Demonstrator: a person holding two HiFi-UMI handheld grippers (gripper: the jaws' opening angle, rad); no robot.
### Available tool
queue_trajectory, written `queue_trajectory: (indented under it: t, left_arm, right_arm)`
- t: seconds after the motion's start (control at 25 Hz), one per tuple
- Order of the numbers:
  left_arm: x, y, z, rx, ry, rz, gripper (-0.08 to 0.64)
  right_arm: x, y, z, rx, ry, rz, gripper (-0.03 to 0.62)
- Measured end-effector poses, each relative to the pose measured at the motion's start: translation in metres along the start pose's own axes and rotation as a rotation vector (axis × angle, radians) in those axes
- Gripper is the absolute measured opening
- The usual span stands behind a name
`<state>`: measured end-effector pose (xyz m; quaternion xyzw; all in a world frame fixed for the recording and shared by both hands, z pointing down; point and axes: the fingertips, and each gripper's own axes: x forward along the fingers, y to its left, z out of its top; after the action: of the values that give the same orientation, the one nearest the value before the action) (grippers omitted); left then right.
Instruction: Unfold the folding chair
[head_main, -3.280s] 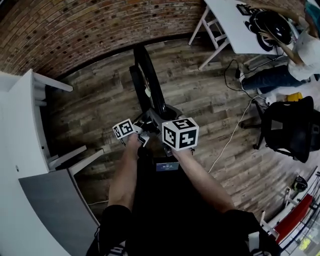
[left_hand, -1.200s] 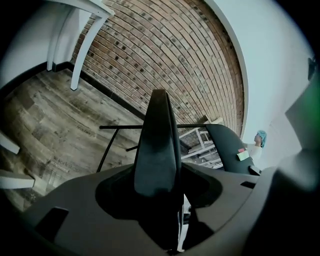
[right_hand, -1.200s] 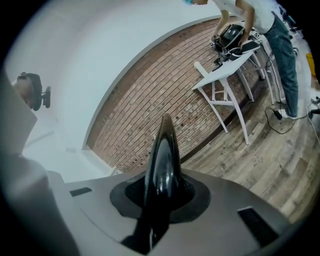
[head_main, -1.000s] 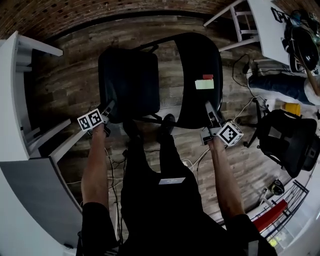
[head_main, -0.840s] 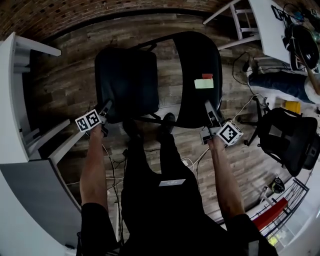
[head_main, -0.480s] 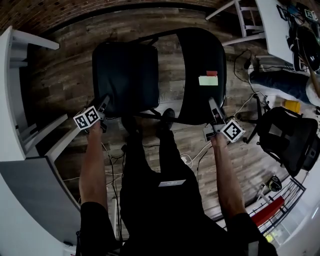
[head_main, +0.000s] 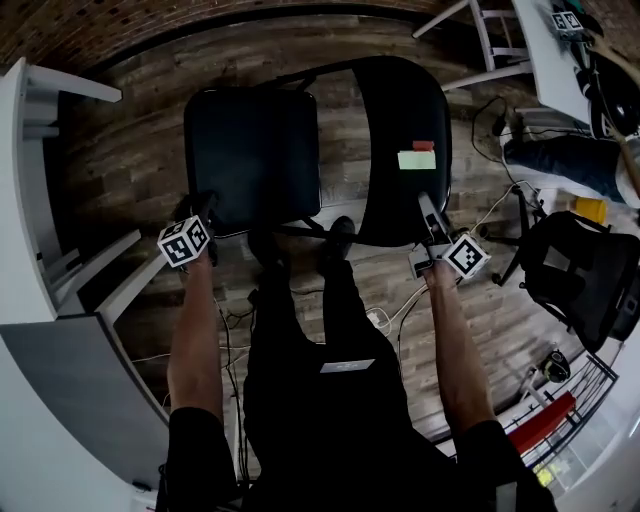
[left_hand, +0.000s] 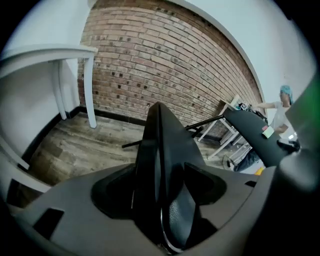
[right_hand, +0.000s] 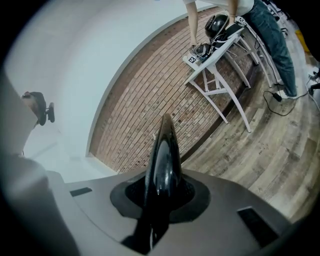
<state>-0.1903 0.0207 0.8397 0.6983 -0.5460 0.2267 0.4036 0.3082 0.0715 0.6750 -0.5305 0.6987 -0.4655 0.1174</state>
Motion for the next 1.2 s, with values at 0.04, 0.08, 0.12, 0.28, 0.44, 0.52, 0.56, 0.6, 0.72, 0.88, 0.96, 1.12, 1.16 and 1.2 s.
queue_trajectory:
  t: [0.04, 0.08, 0.12, 0.28, 0.44, 0.52, 0.56, 0.6, 0.72, 0.88, 0.96, 1.12, 1.16, 1.2]
  left_arm:
    - [-0.004, 0.0, 0.005, 0.02, -0.024, 0.025, 0.321]
    - [-0.007, -0.003, 0.01, 0.031, -0.048, 0.039, 0.318]
    - [-0.01, -0.008, 0.014, 0.034, -0.07, 0.039, 0.318]
    - [-0.02, -0.05, 0.019, -0.002, -0.127, -0.047, 0.318]
    - [-0.016, -0.148, -0.001, -0.076, -0.1, -0.289, 0.318]
    - [-0.014, -0.199, -0.018, -0.119, -0.056, -0.416, 0.316]
    - [-0.015, -0.224, -0.025, -0.142, -0.032, -0.477, 0.316]
    - [-0.017, -0.247, -0.031, -0.165, -0.011, -0.538, 0.316]
    - [-0.025, -0.308, -0.038, -0.205, 0.049, -0.704, 0.316]
    - [-0.035, -0.356, -0.039, -0.207, 0.108, -0.831, 0.316]
    - [-0.038, -0.371, -0.039, -0.196, 0.13, -0.853, 0.316]
    - [-0.042, -0.38, -0.037, -0.195, 0.148, -0.86, 0.316]
    - [-0.043, -0.379, -0.036, -0.198, 0.148, -0.859, 0.318]
    - [-0.045, -0.377, -0.036, -0.206, 0.147, -0.857, 0.316]
  right_arm:
    - [0.001, -0.003, -0.001, 0.004, 0.0, 0.004, 0.066]
    - [0.002, -0.006, -0.002, 0.011, 0.001, 0.007, 0.066]
    - [0.004, -0.008, -0.004, 0.018, 0.002, 0.01, 0.066]
    - [0.016, -0.008, -0.021, 0.066, 0.007, 0.051, 0.066]
    - [0.023, 0.003, -0.029, 0.082, 0.01, 0.096, 0.072]
    - [0.023, 0.004, -0.03, 0.084, 0.007, 0.095, 0.075]
    - [0.022, 0.004, -0.03, 0.084, 0.006, 0.092, 0.075]
    - [0.022, 0.003, -0.03, 0.085, 0.006, 0.09, 0.075]
    - [0.022, 0.001, -0.03, 0.088, 0.005, 0.081, 0.075]
    - [0.028, 0.013, -0.041, 0.1, 0.005, 0.09, 0.077]
    - [0.03, 0.016, -0.049, 0.105, 0.012, 0.081, 0.08]
    - [0.037, 0.031, -0.063, 0.109, 0.025, 0.073, 0.086]
    - [0.04, 0.037, -0.066, 0.108, 0.029, 0.076, 0.087]
    - [0.043, 0.043, -0.07, 0.108, 0.033, 0.079, 0.089]
